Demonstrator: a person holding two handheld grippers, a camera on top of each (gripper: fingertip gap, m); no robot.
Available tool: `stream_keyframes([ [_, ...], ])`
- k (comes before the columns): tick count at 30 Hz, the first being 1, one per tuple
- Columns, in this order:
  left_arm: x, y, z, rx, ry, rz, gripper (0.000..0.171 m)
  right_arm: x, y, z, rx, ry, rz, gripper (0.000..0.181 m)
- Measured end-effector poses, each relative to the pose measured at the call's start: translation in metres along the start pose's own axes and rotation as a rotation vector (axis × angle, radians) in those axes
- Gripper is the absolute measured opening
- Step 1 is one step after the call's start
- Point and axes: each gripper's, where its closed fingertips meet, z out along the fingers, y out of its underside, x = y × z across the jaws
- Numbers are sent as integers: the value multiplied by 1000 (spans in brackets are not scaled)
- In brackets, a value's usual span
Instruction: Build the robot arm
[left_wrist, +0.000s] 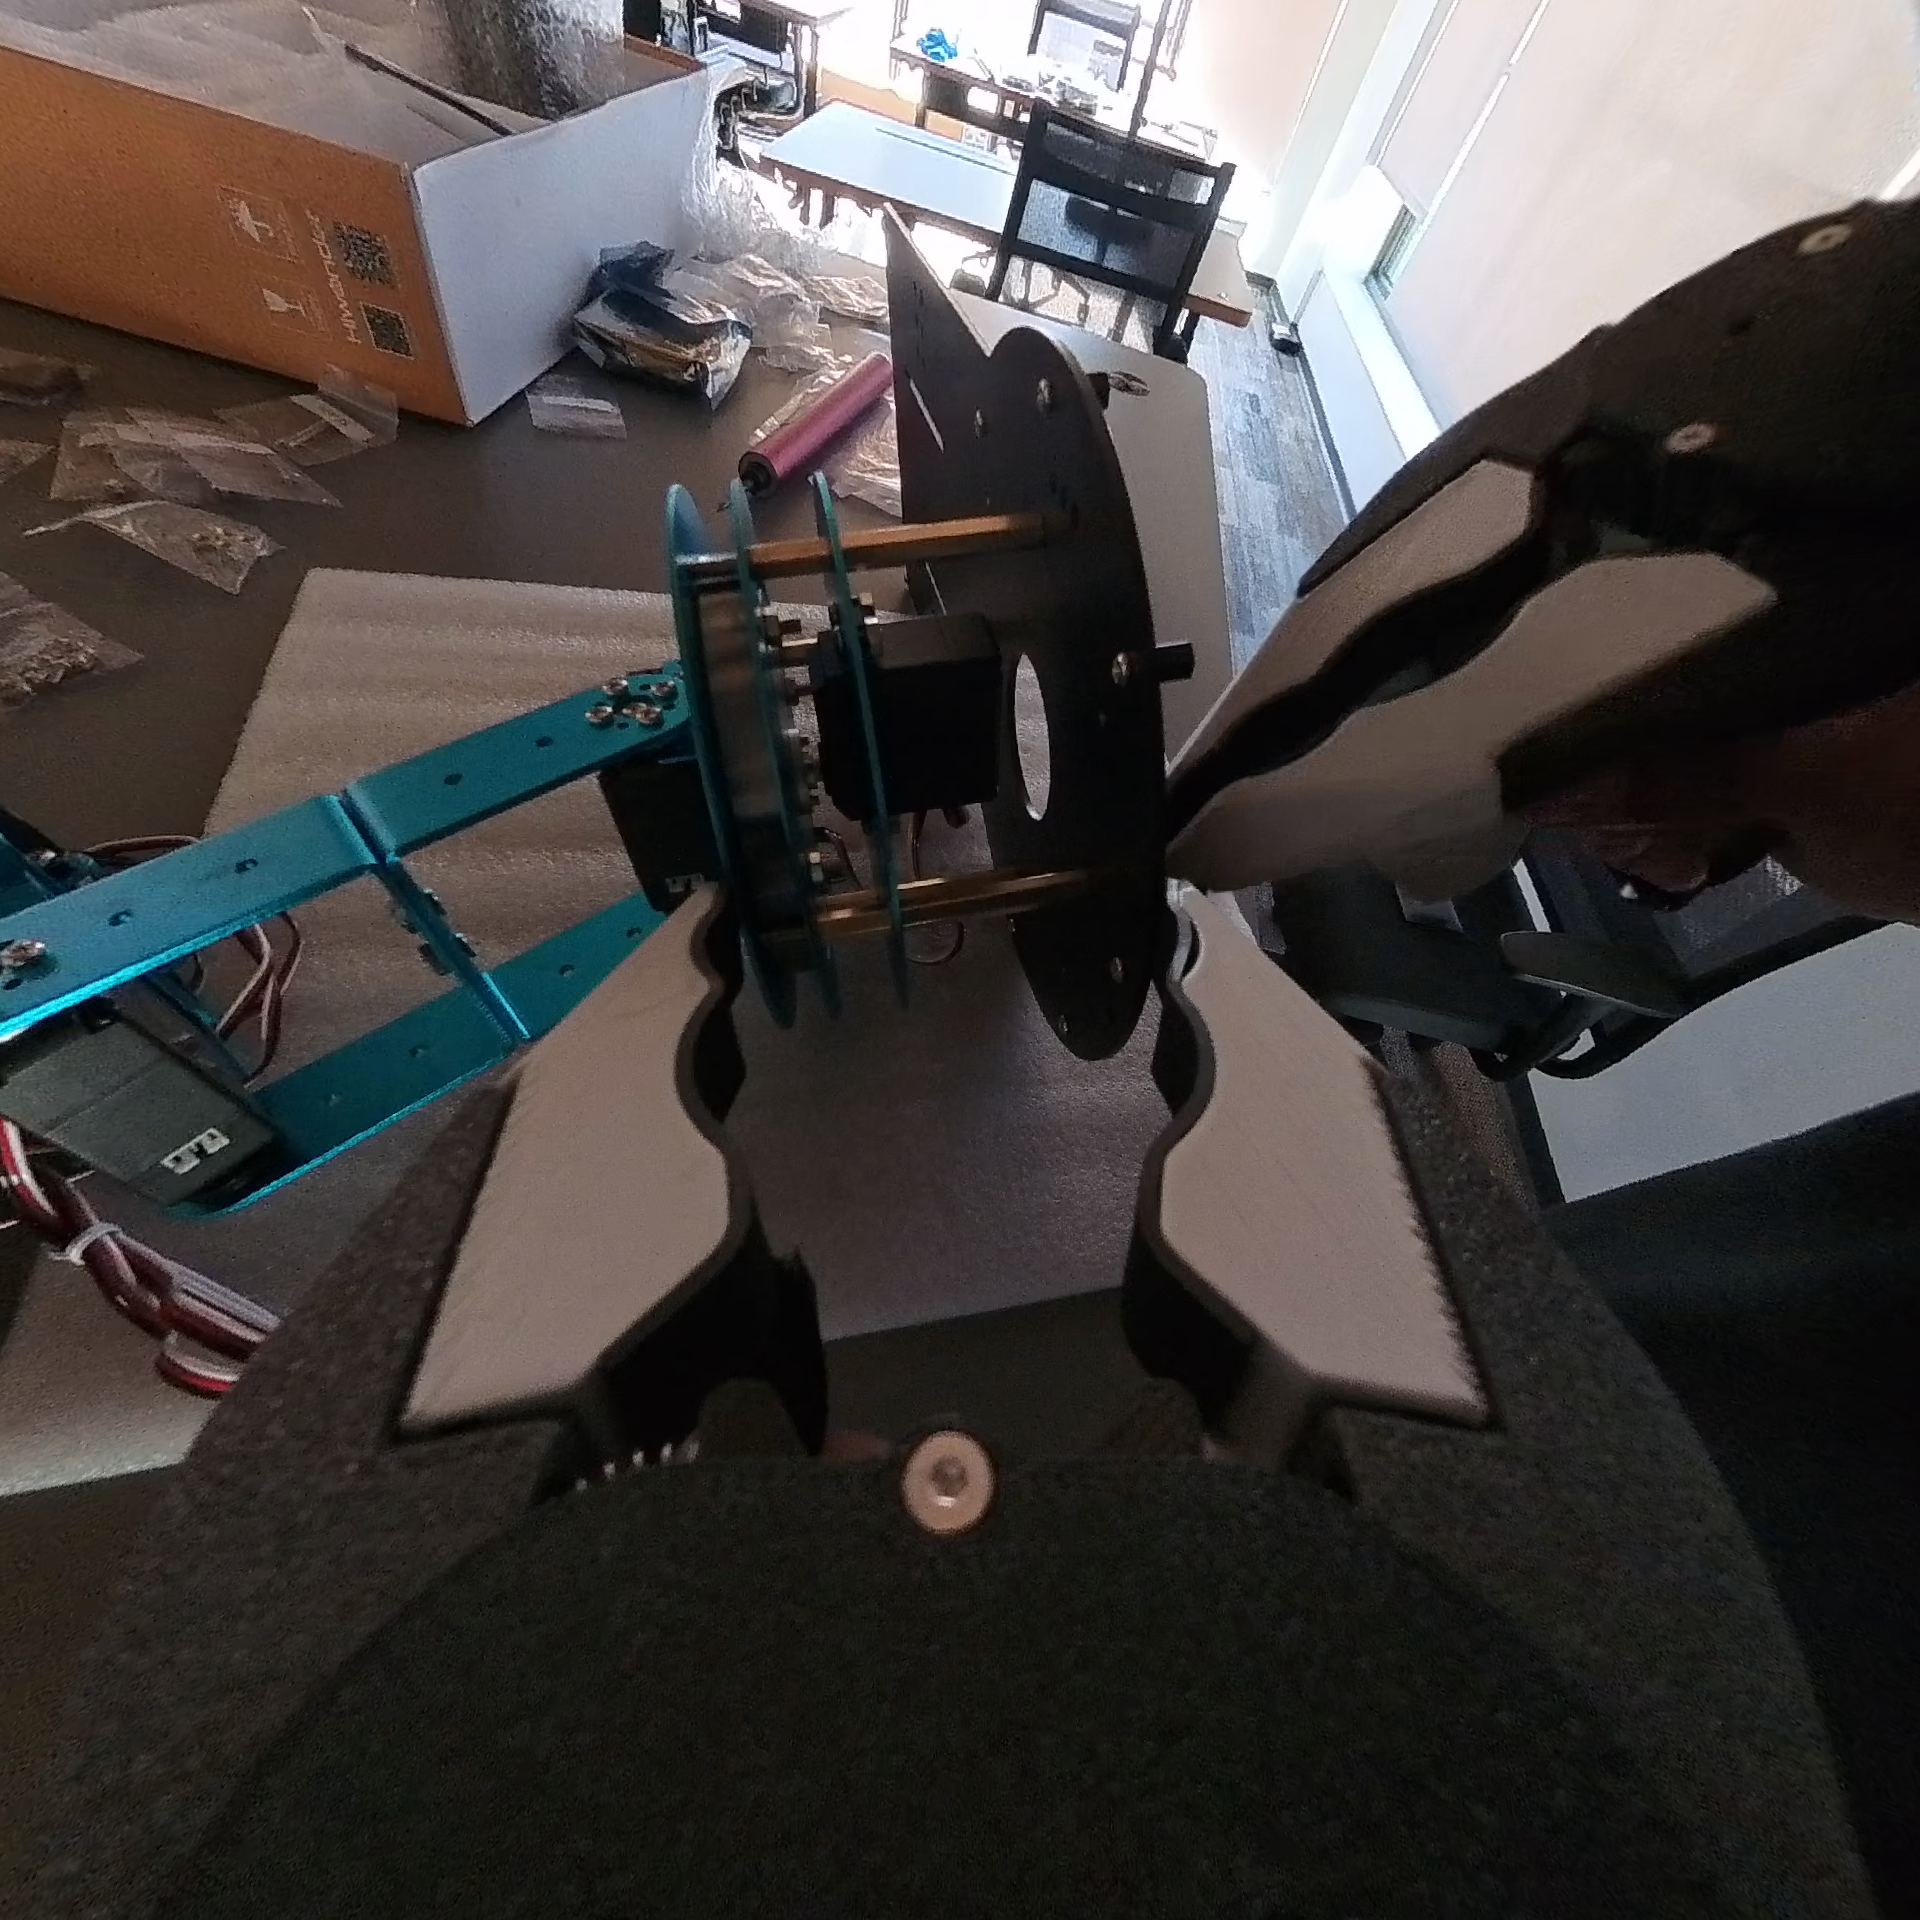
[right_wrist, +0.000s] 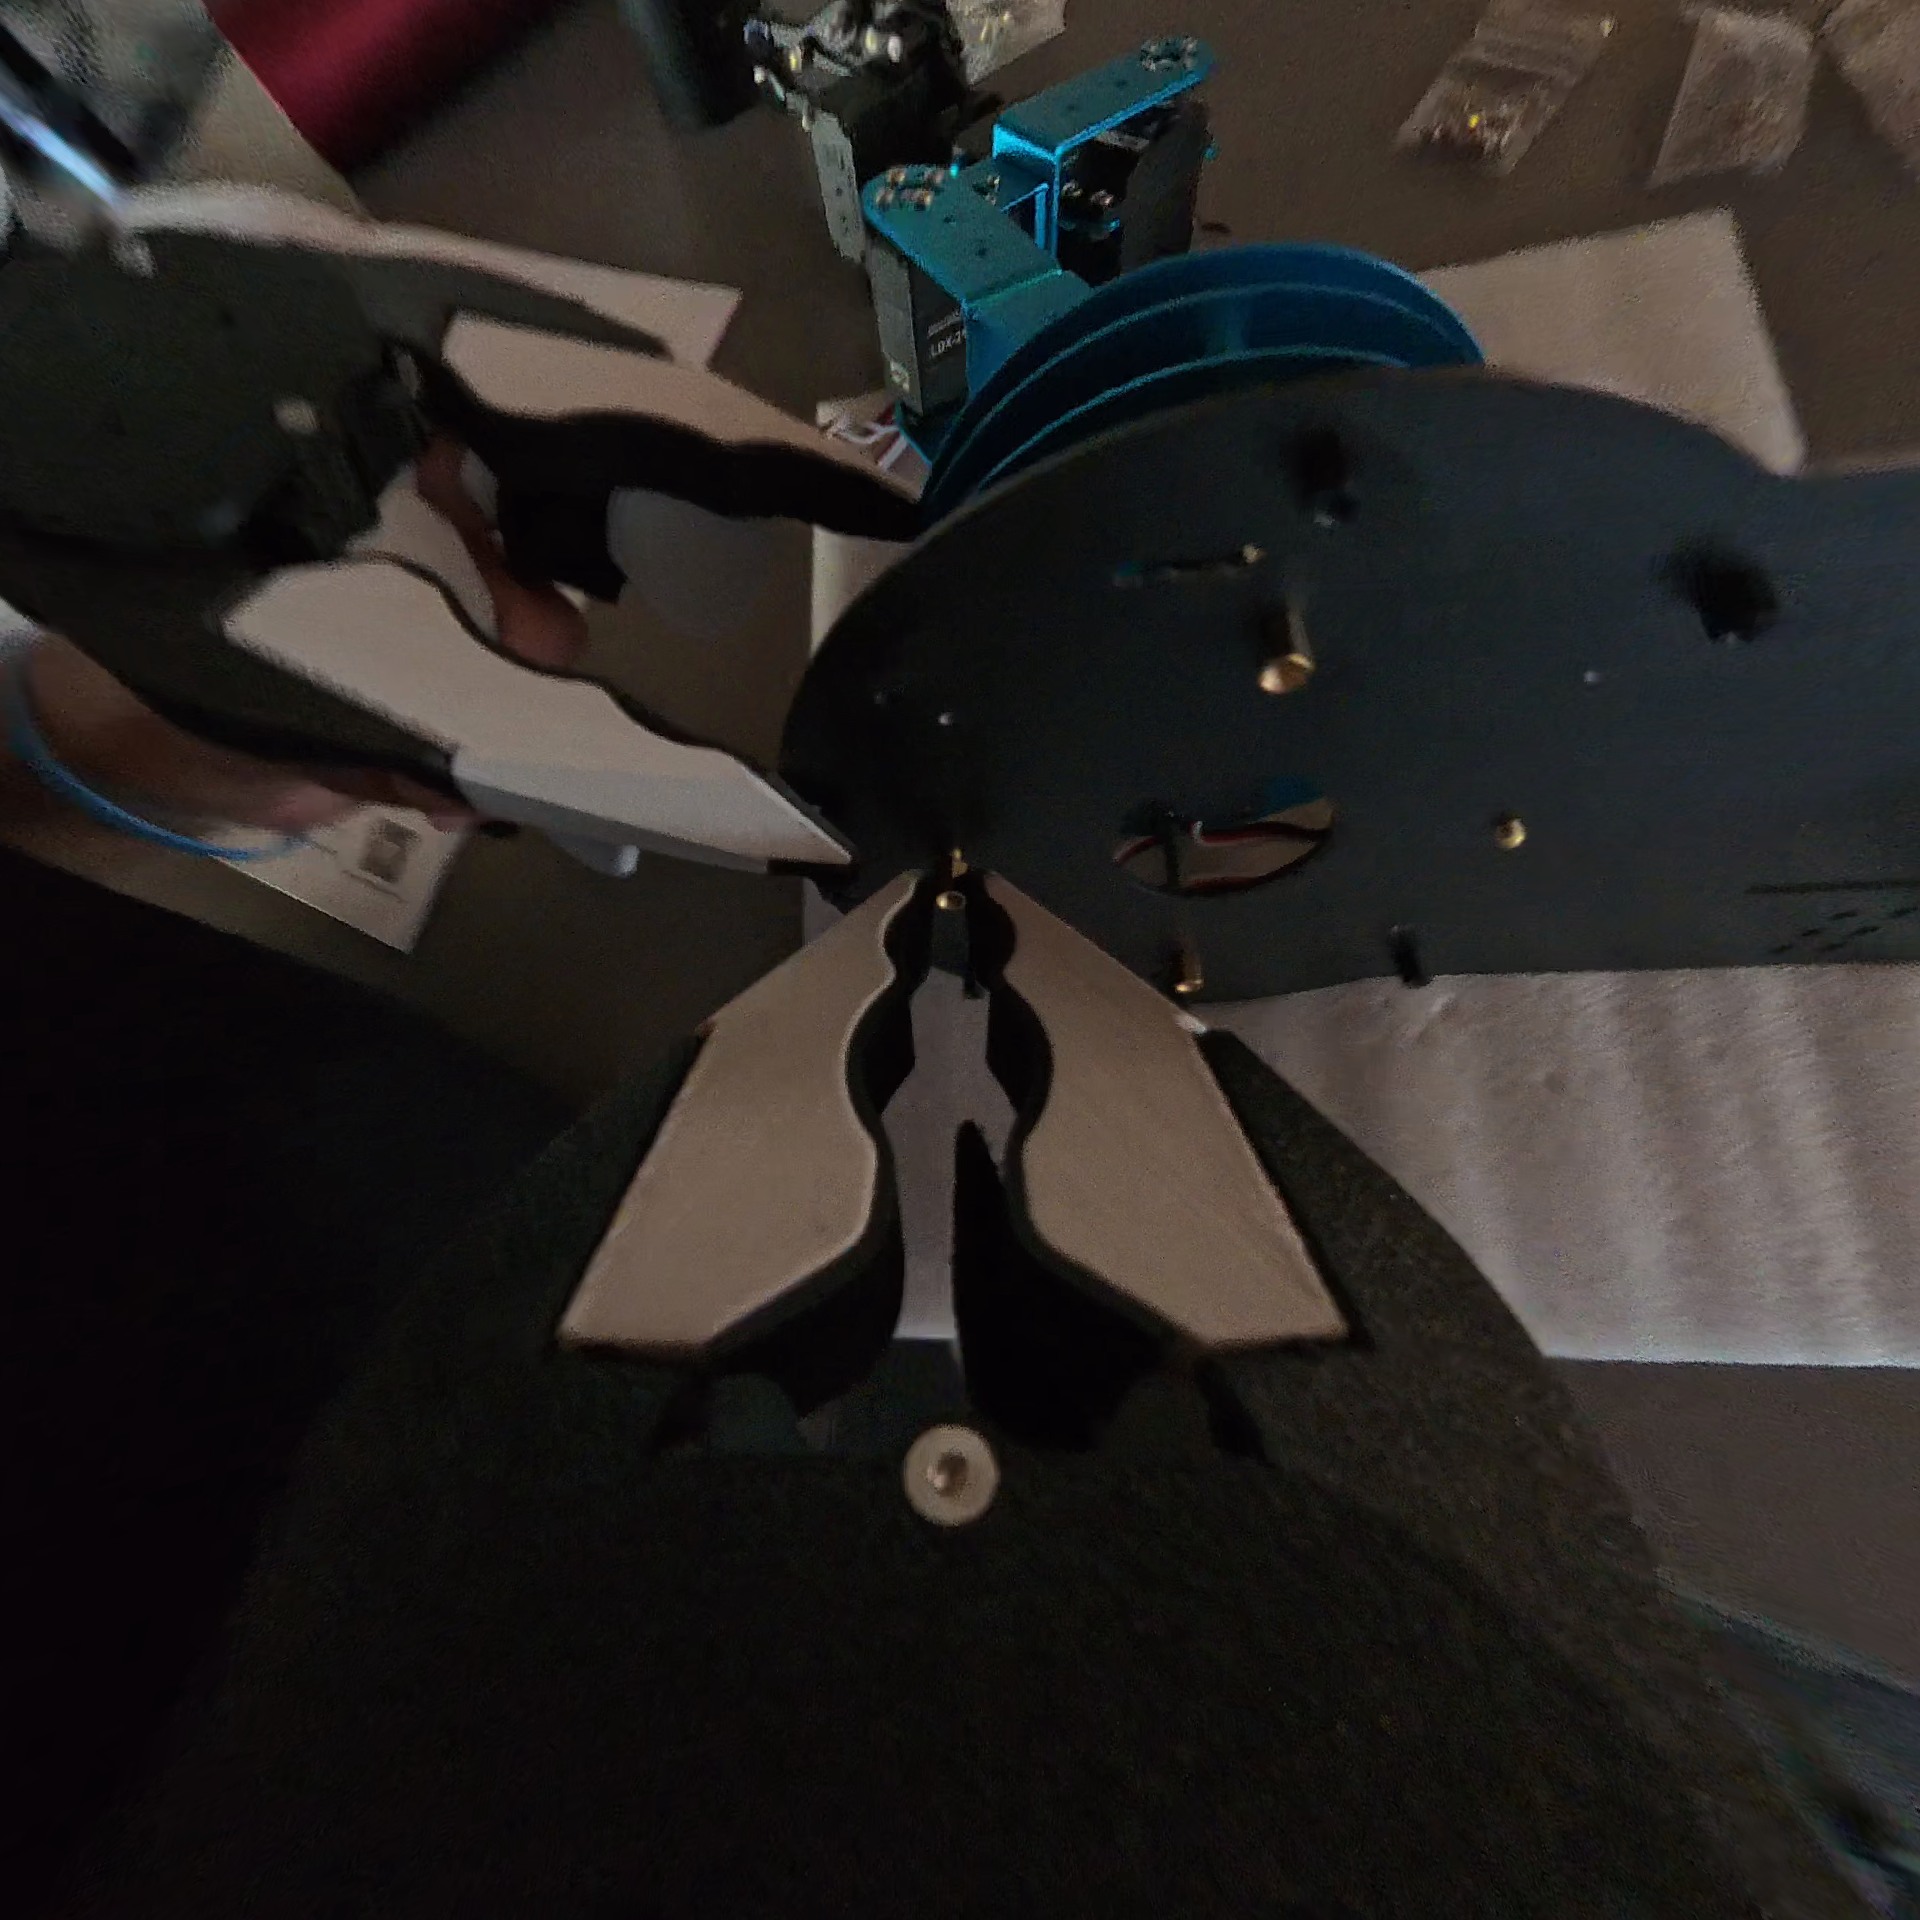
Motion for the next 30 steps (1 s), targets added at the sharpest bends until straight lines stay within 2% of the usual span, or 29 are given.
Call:
stream_keyframes([
  [5,0,0,0,5,-1,-1,79,0,-4,0,51,-206,331,5],
  [7,0,0,0,7,-1,-2,79,0,-4,0,57,-254,380,5],
  [14,0,0,0,12,0,-2,79,-1,-1,0,42,-177,262,5],
  [21,0,0,0,9,1,-1,79,0,3,3,16,-25,63,5],
  [27,0,0,0,7,0,-1,79,-1,3,4,16,-58,104,5],
  [30,0,0,0,9,1,0,79,0,3,3,-3,-39,69,5],
])
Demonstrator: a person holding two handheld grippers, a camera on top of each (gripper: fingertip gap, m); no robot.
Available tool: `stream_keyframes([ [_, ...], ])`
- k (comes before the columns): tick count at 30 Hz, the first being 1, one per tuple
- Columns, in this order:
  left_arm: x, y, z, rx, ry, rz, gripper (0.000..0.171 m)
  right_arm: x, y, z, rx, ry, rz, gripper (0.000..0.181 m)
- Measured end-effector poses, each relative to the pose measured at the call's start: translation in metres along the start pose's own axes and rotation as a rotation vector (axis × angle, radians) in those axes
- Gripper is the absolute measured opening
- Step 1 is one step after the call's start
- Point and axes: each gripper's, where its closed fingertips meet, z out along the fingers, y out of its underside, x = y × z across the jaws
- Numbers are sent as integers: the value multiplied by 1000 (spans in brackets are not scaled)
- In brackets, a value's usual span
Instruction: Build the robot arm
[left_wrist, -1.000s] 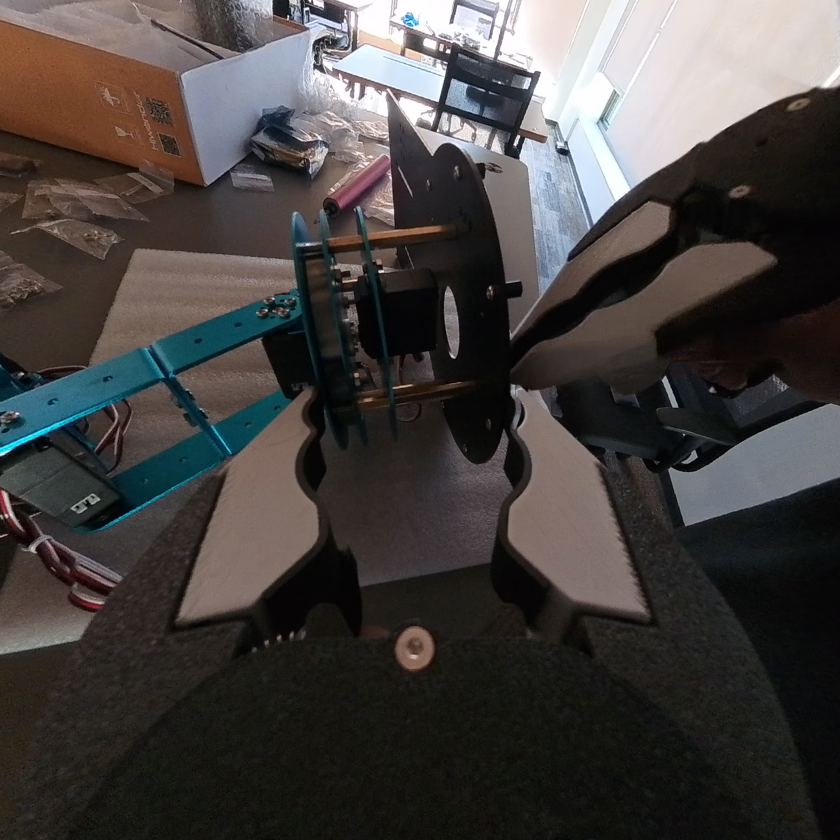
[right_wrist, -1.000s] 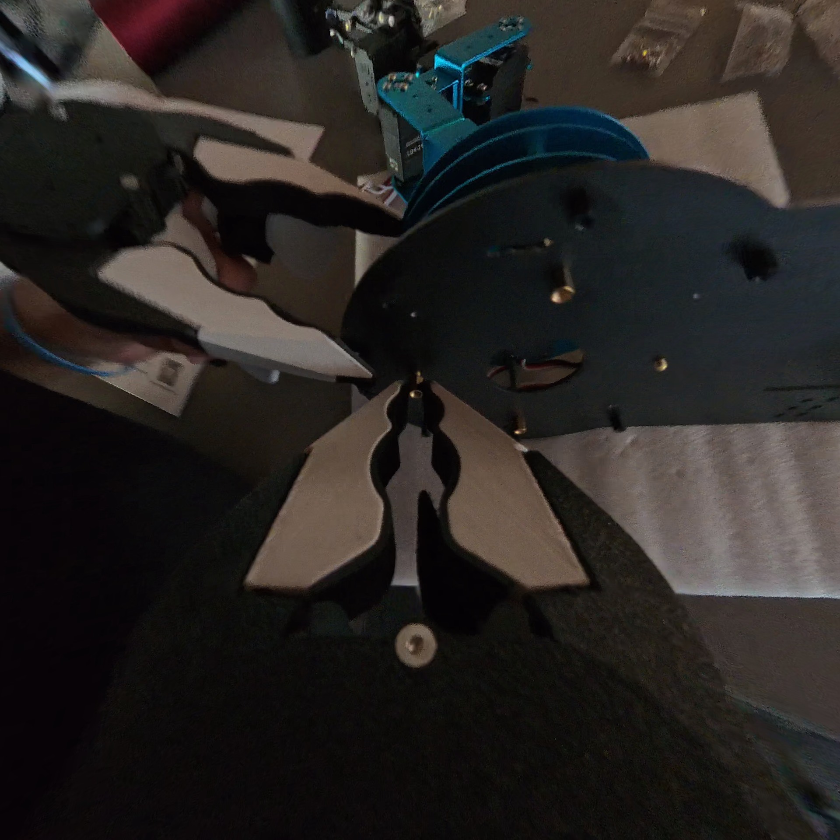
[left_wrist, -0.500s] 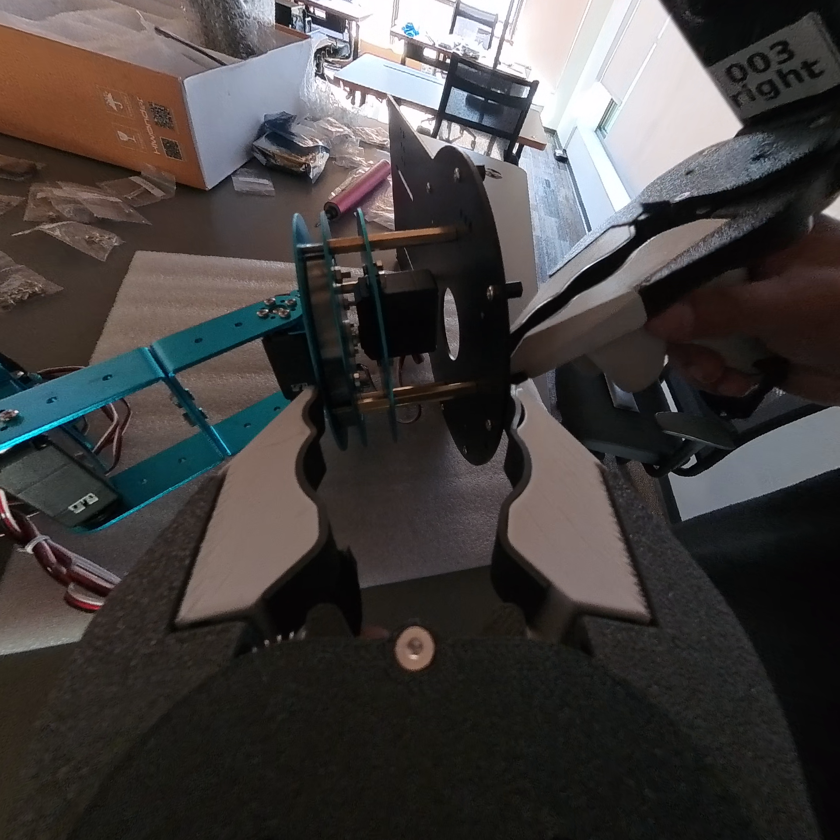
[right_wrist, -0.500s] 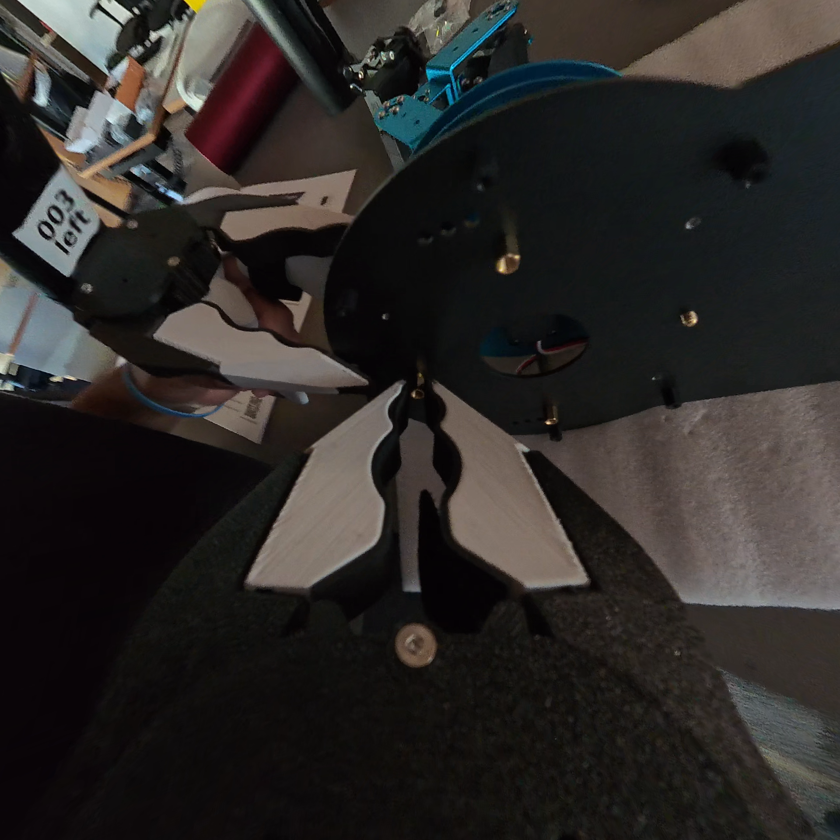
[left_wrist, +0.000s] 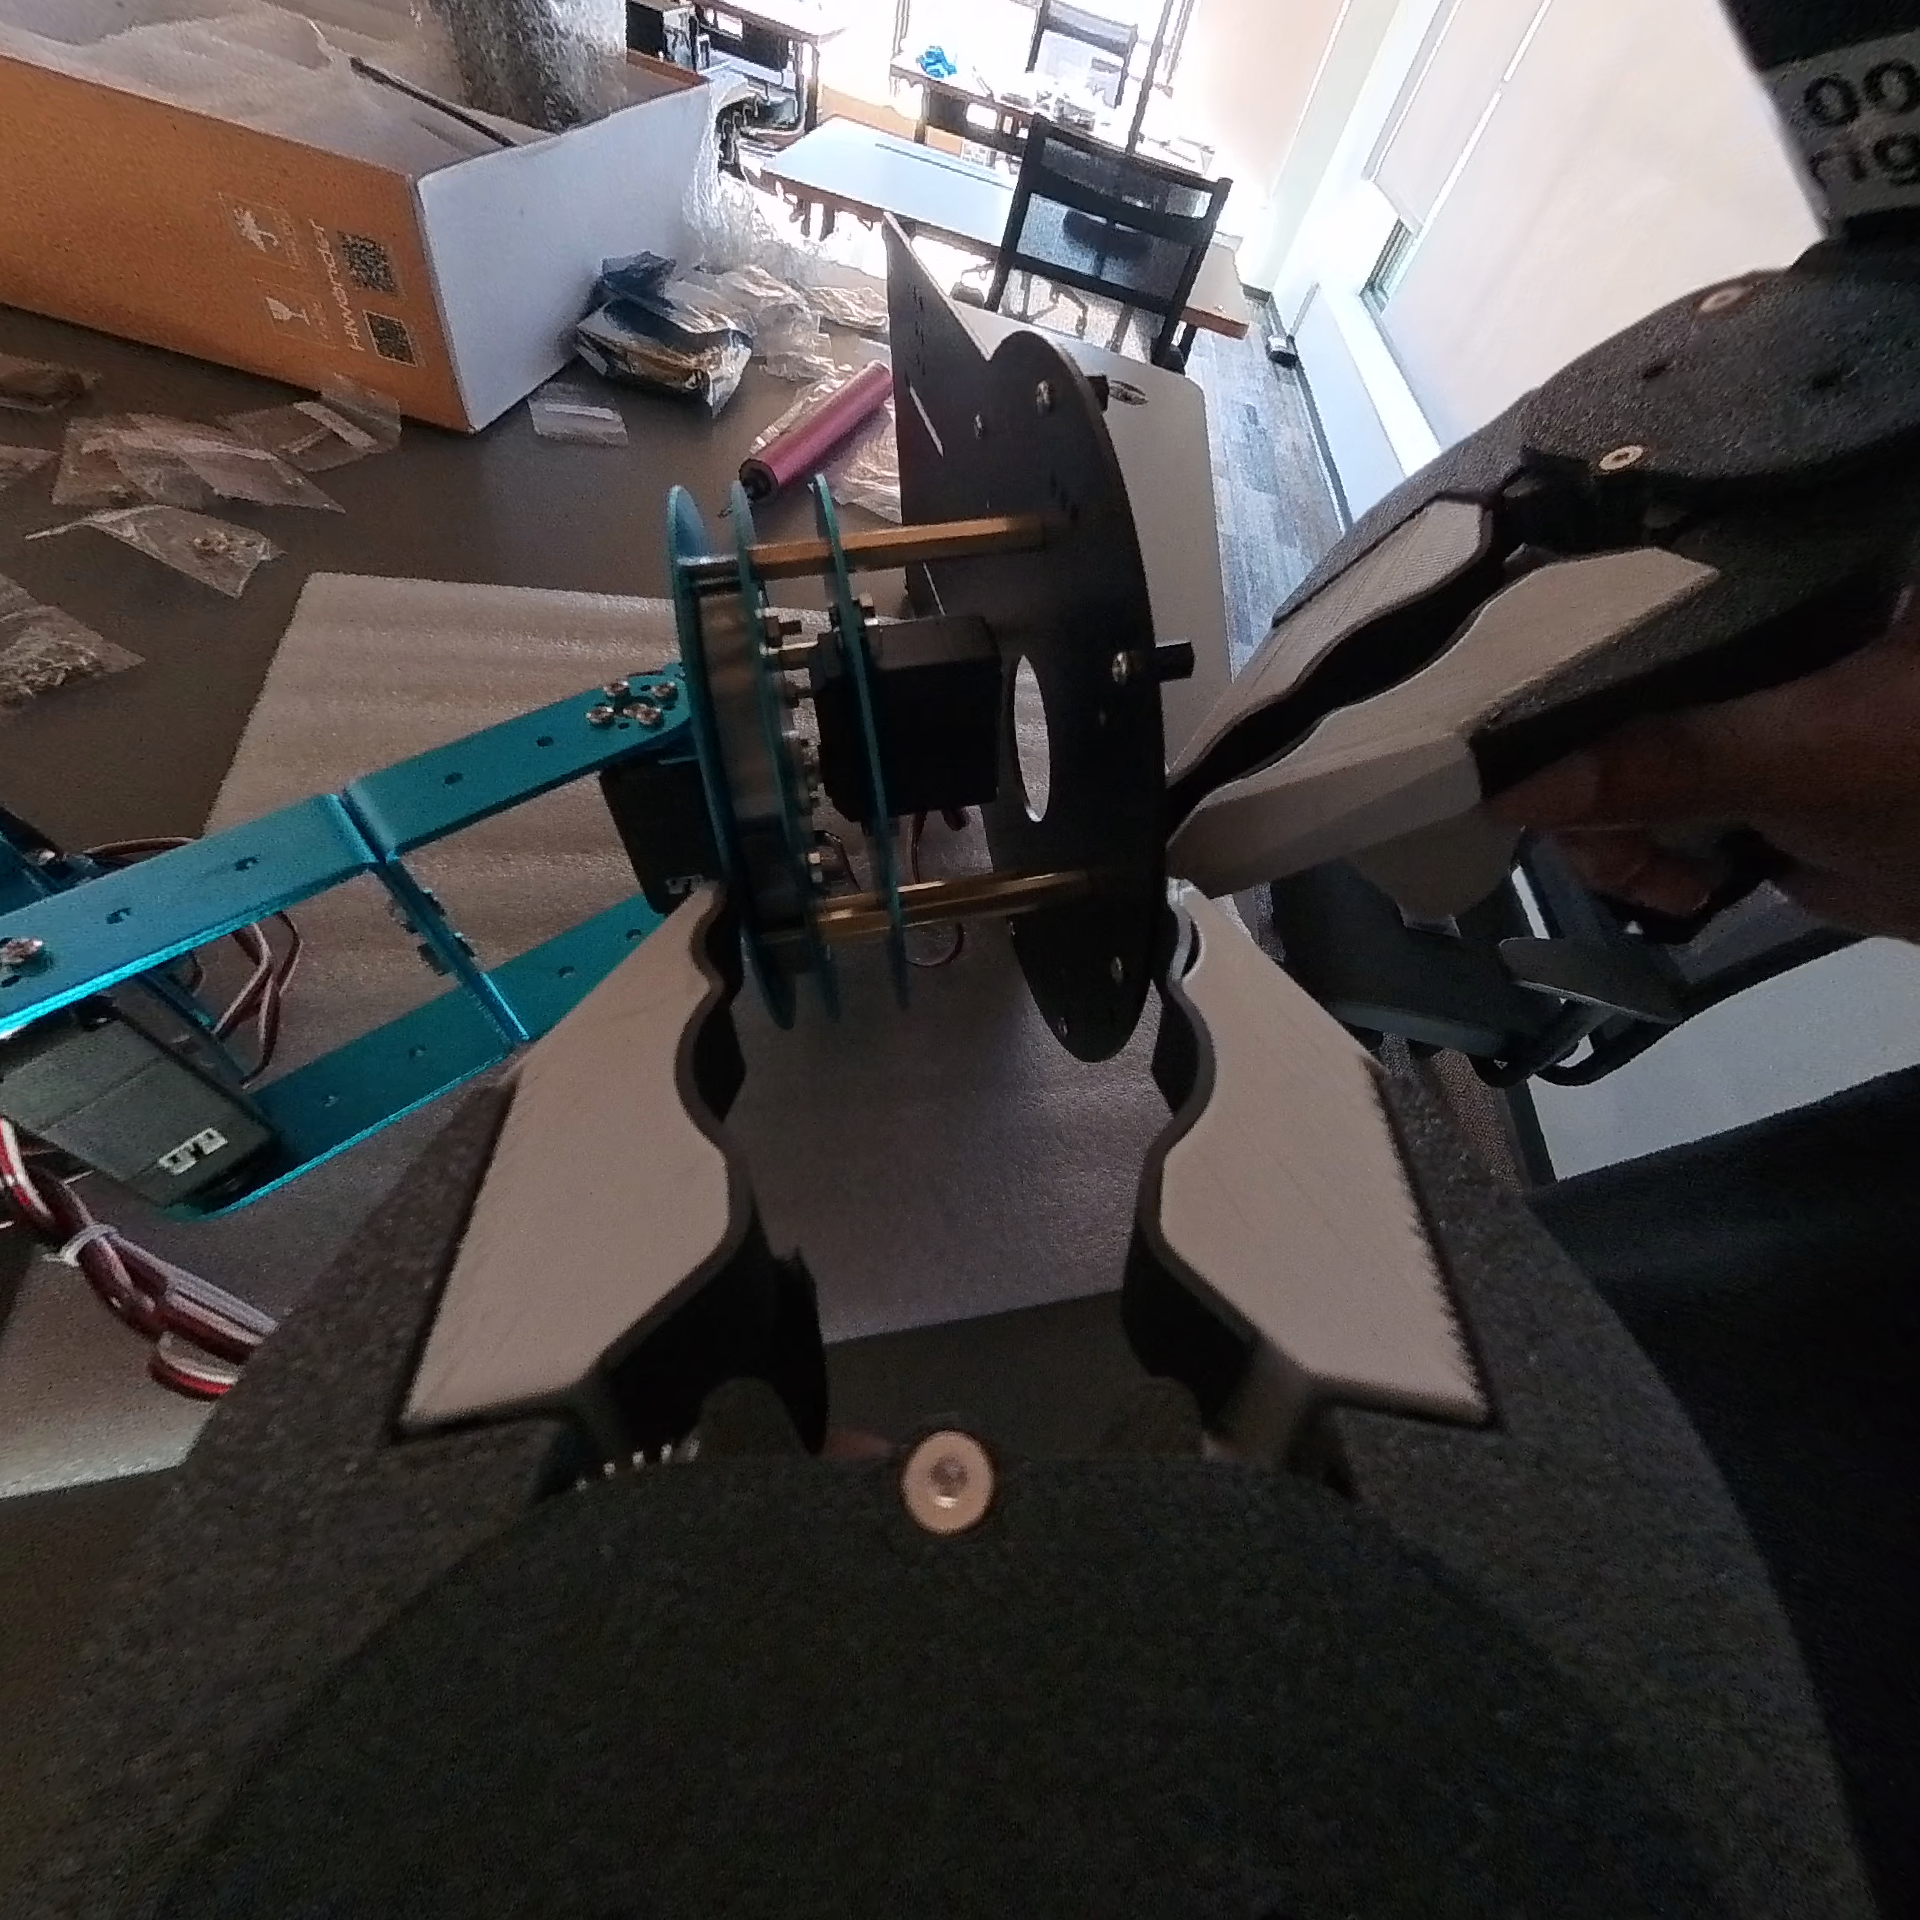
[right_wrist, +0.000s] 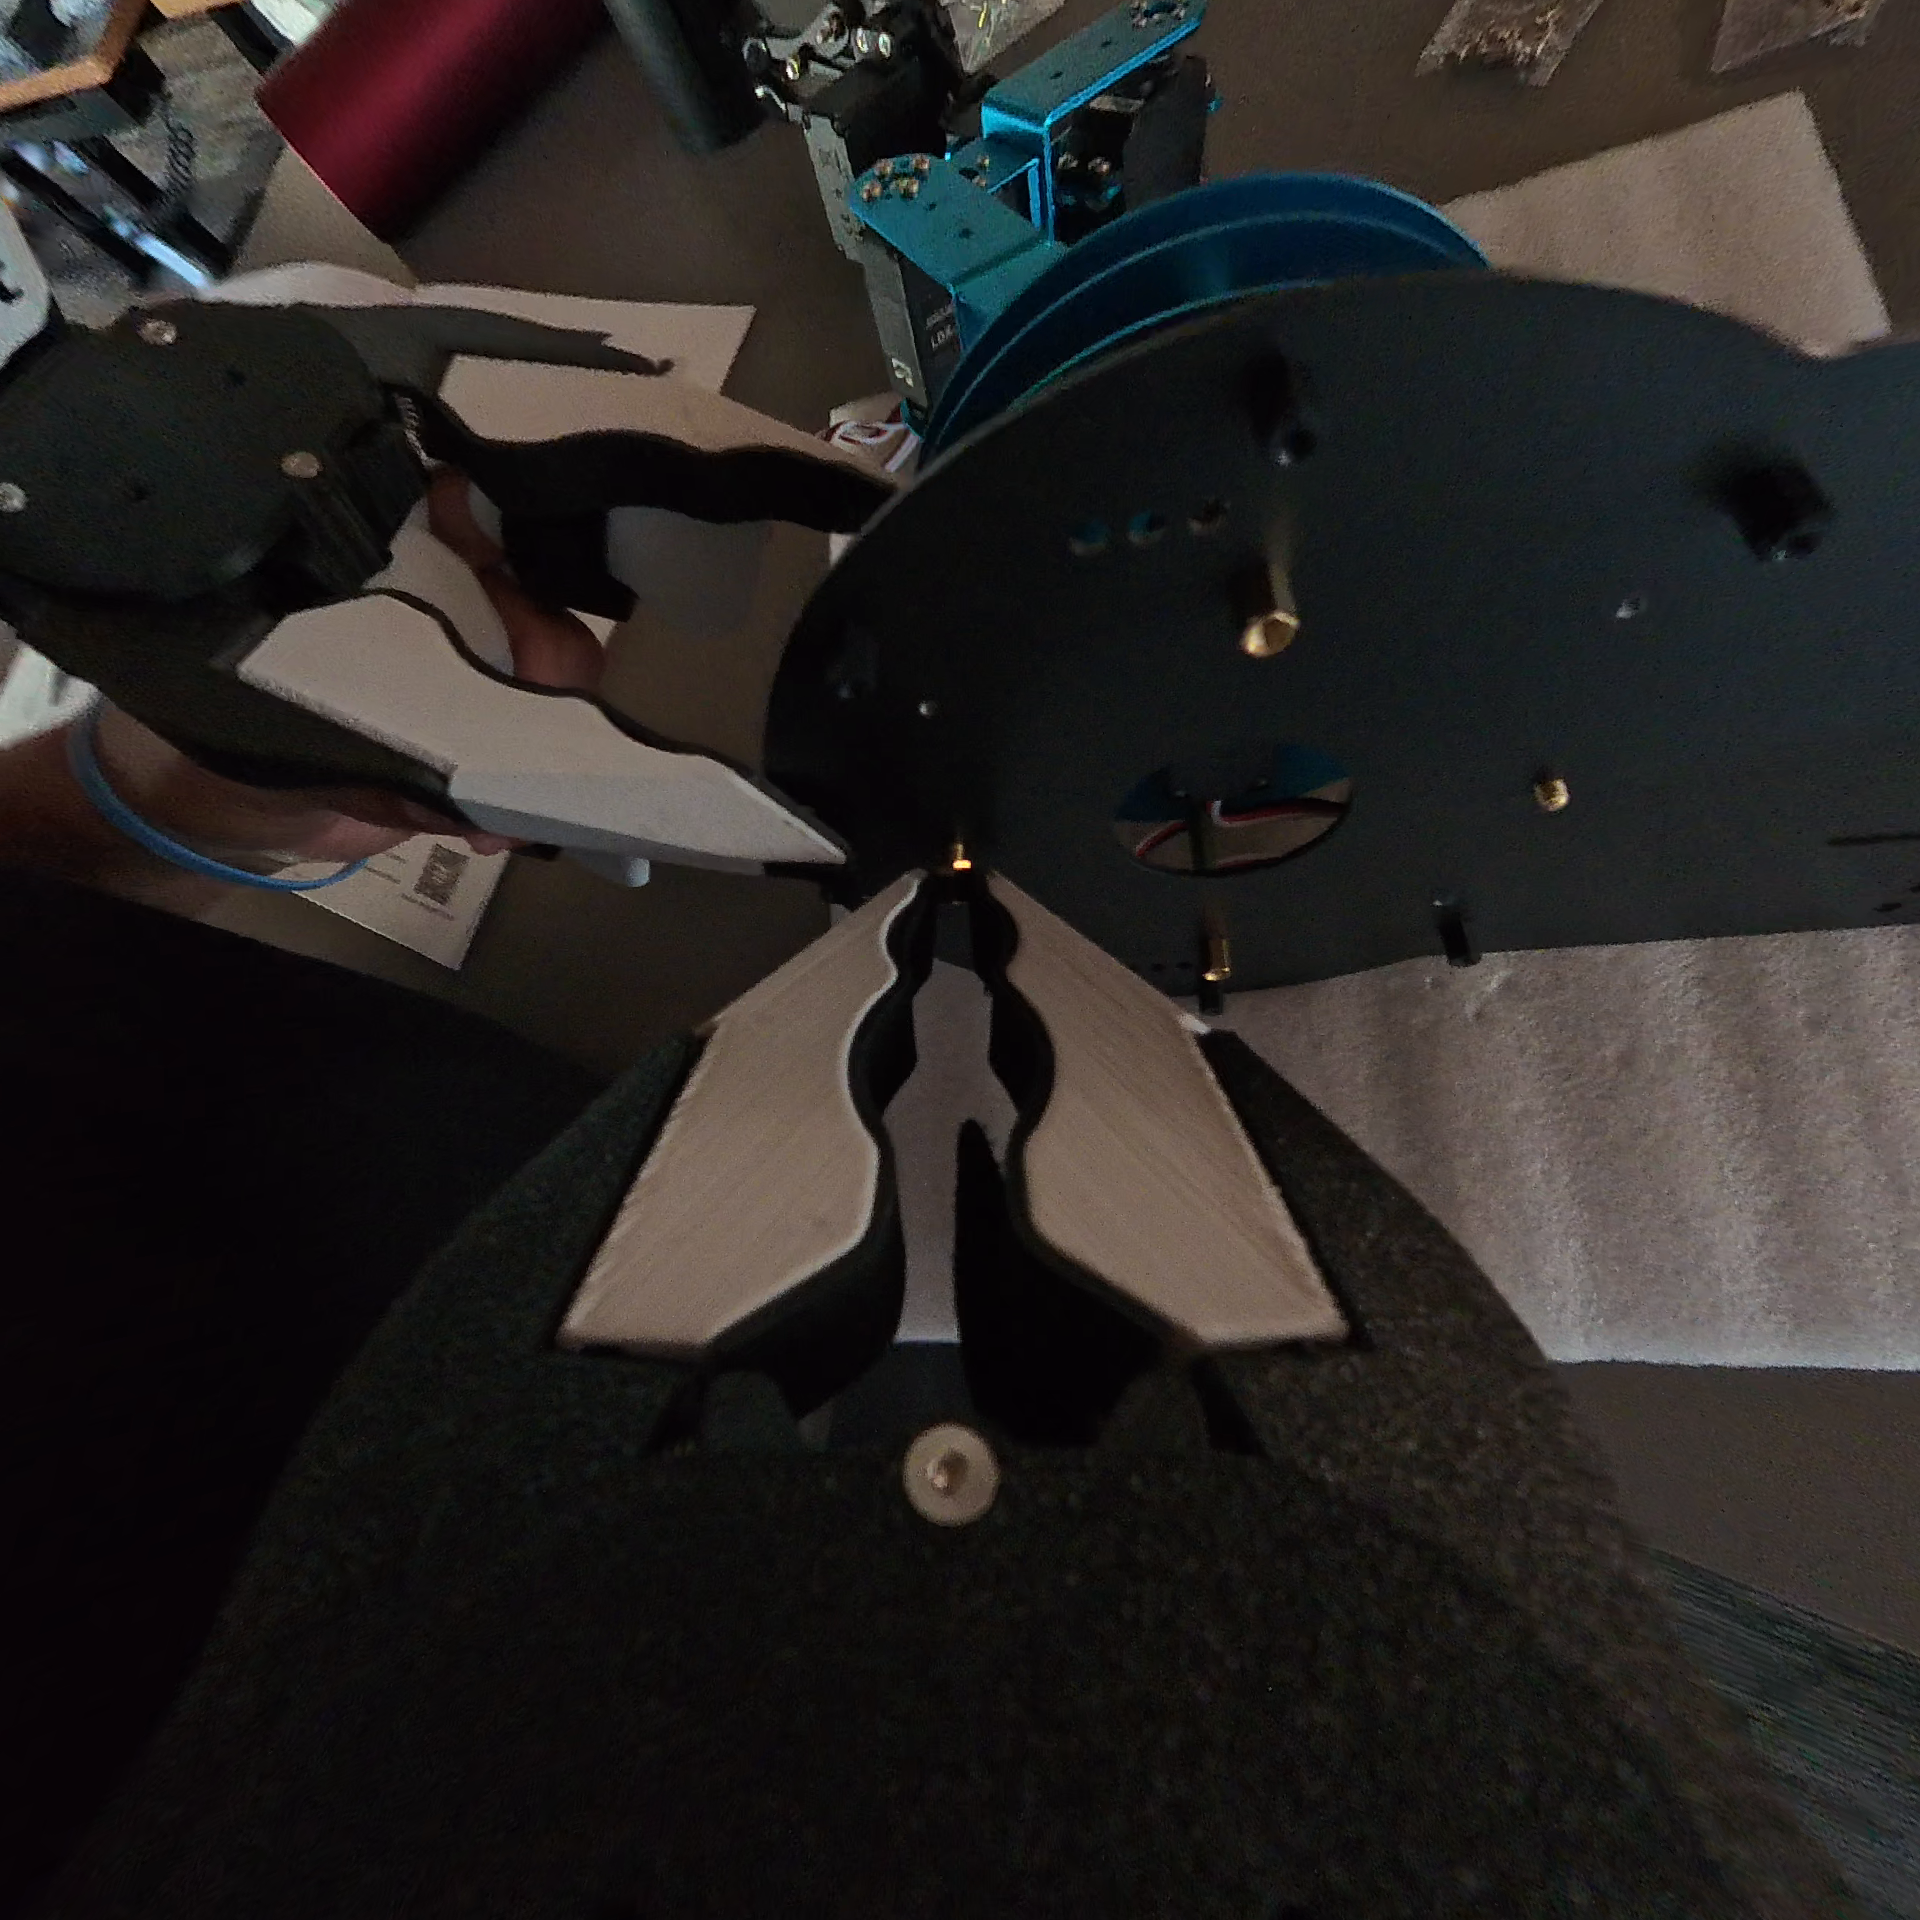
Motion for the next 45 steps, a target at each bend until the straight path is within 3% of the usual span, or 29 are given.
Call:
stream_keyframes([
  [13,0,0,0,-4,1,1,79,1,-1,-1,-68,80,-132,5],
  [23,0,0,0,-8,-1,3,79,-2,-12,-5,-18,-40,47,5],
  [45,0,0,0,-4,1,0,79,-1,-6,-2,-43,0,-16,5],
])
